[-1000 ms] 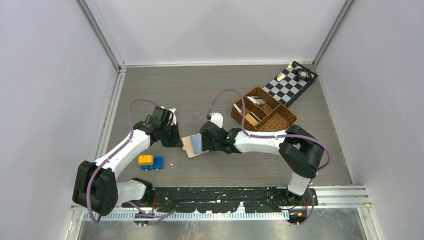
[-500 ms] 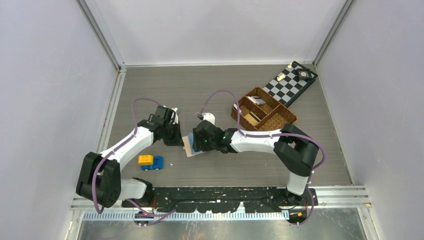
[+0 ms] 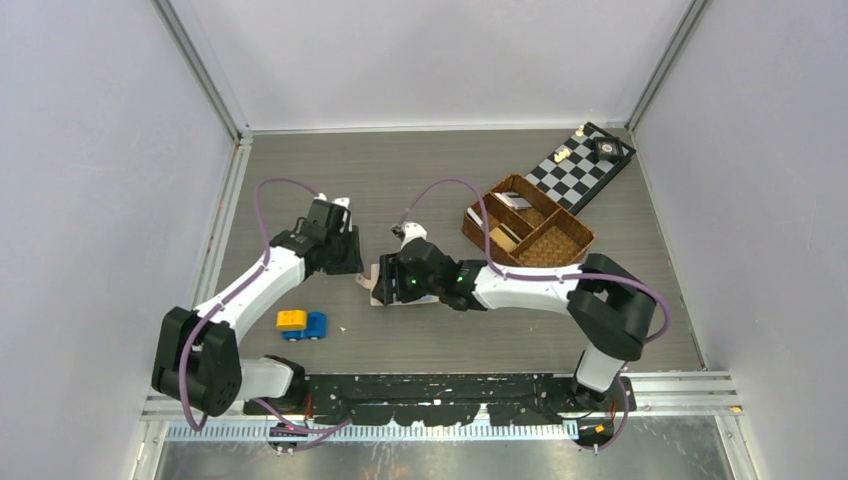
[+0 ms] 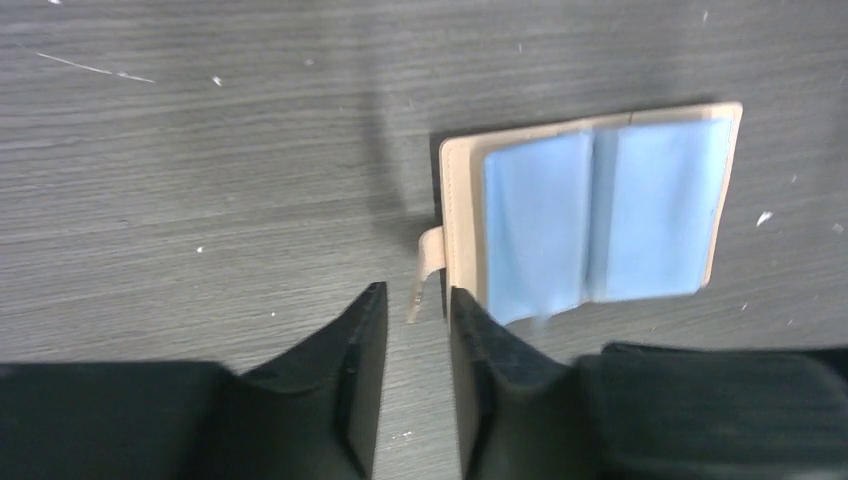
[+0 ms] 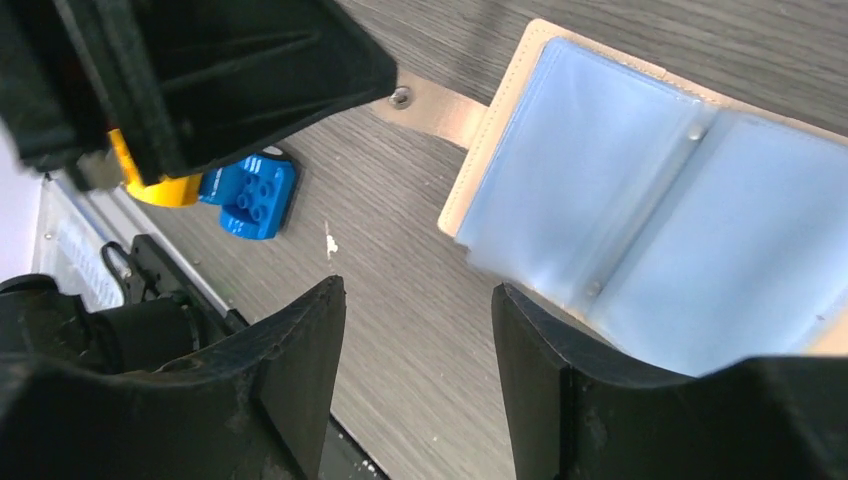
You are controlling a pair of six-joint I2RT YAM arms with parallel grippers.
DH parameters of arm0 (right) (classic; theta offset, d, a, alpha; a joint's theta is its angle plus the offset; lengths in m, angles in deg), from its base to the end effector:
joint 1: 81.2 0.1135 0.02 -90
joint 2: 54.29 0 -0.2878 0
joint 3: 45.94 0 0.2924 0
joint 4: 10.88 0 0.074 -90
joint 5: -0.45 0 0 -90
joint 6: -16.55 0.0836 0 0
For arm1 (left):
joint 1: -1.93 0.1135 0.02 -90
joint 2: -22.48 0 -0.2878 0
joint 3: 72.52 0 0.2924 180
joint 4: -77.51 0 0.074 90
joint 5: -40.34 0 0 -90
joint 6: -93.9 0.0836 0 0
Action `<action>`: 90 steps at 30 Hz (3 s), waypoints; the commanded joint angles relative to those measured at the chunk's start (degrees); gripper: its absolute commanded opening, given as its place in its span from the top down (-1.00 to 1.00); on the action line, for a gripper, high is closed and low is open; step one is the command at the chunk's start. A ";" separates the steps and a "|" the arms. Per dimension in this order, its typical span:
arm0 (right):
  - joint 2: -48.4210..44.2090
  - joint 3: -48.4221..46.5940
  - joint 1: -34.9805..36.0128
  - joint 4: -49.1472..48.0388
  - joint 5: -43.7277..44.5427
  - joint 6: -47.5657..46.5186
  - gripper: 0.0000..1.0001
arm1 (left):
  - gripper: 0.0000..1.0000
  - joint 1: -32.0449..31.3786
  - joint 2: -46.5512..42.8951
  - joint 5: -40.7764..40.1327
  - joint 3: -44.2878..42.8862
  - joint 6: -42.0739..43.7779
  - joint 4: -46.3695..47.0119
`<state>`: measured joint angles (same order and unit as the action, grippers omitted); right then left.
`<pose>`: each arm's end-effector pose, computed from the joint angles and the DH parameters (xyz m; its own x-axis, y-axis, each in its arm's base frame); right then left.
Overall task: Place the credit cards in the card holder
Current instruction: Open the card holder at the center of the board, then pick up the credit card from the storage box.
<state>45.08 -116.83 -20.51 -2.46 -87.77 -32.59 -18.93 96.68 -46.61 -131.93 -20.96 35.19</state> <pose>0.2225 0.3910 0.1634 -0.7845 -0.0617 -0.6170 -0.4577 0.7290 0.5091 0.2880 -0.1145 0.1835 -0.8728 -0.1167 -0.4739 0.0173 0.9630 -0.2688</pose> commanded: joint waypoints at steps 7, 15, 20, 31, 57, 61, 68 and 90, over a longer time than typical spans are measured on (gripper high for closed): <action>-15.90 1.30 0.31 7.17 9.30 -6.69 -0.30 | -0.30 0.38 -6.99 -5.06 -4.48 -0.06 -0.07; -23.62 -2.30 -2.42 25.37 25.52 -17.87 -0.61 | -0.57 0.38 -9.30 5.78 -8.53 -1.06 -5.55; -23.09 -6.25 -11.55 34.07 20.18 -22.47 -0.70 | -0.68 0.38 -8.62 10.06 -16.52 3.37 -15.70; -8.48 -15.75 -23.17 34.82 18.53 -35.88 -0.73 | -0.81 0.38 -10.77 0.21 -16.00 12.94 -14.01; 10.71 -29.54 -27.29 38.72 2.33 -43.20 -0.48 | -0.80 0.38 -10.47 0.24 -12.02 13.70 -11.86; 9.30 -29.64 -27.31 39.74 1.55 -42.68 -0.43 | -0.80 0.38 -10.26 0.06 -11.92 13.70 -11.86; 7.81 -29.81 -27.29 40.24 -0.08 -42.18 -0.34 | -0.80 0.38 -9.73 -0.02 -11.85 13.71 -11.93; 6.14 -30.33 -27.29 41.34 -0.99 -41.67 -0.10 | -0.80 0.38 -8.86 -0.42 -11.97 13.79 -12.06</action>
<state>54.26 -144.70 -48.18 38.37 -87.12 -74.84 -18.93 87.87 -46.63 -144.00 -7.65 21.29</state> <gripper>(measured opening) 0.567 0.899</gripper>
